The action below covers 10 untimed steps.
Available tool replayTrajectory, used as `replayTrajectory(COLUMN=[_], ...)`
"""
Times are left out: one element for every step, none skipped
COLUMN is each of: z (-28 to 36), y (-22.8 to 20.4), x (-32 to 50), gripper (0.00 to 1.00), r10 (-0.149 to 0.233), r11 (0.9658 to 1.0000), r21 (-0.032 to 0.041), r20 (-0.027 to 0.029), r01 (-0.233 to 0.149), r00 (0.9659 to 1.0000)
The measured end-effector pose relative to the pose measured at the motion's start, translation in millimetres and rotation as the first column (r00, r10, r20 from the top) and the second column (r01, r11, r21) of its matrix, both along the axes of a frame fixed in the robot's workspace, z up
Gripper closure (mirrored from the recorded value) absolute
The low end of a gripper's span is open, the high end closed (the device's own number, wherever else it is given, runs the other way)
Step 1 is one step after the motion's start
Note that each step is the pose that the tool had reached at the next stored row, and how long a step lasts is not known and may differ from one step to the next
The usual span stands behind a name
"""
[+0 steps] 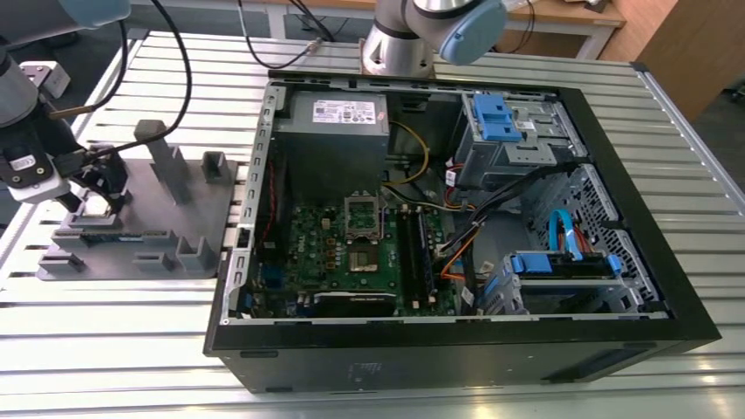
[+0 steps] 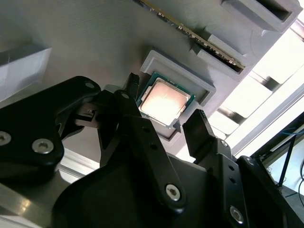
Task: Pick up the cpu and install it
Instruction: 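Pick up the cpu and move it towards the insertion slot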
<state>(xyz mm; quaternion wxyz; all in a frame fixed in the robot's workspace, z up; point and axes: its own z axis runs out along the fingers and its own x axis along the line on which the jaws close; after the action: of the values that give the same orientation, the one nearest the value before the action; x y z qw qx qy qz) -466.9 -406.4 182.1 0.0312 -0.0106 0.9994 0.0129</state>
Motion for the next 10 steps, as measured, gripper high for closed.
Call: replayTrajectory(z=[-0.3, -0.6, -1.0, -1.1, -1.1, -1.1, -1.3, -1.4, -1.4, -1.5], y=[0.4, 0.6, 0.8, 0.8, 0.8, 0.8, 0.9, 0.9, 0.9, 0.9], x=[0.0, 0.1, 0.1, 0.0, 0.0, 0.0, 0.1, 0.0, 0.0, 0.1], gripper=[0.35, 0.35, 0.35, 0.35, 0.35, 0.35, 0.35, 0.35, 0.35, 0.35], r10=[0.000, 0.000, 0.000, 0.000, 0.000, 0.000, 0.000, 0.000, 0.000, 0.000], r11=[1.0000, 1.0000, 1.0000, 1.0000, 1.0000, 1.0000, 1.0000, 1.0000, 1.0000, 1.0000], r21=[0.0000, 0.0000, 0.0001, -0.0001, -0.0001, -0.0001, 0.0000, 0.0000, 0.0000, 0.0000], r20=[0.0000, 0.0000, 0.0000, -0.0001, -0.0002, -0.0003, 0.0000, -0.0001, -0.0001, -0.0001], r01=[0.000, 0.000, 0.000, 0.000, 0.000, 0.000, 0.000, 0.000, 0.000, 0.000], r00=[1.0000, 1.0000, 1.0000, 1.0000, 1.0000, 1.0000, 1.0000, 1.0000, 1.0000, 1.0000])
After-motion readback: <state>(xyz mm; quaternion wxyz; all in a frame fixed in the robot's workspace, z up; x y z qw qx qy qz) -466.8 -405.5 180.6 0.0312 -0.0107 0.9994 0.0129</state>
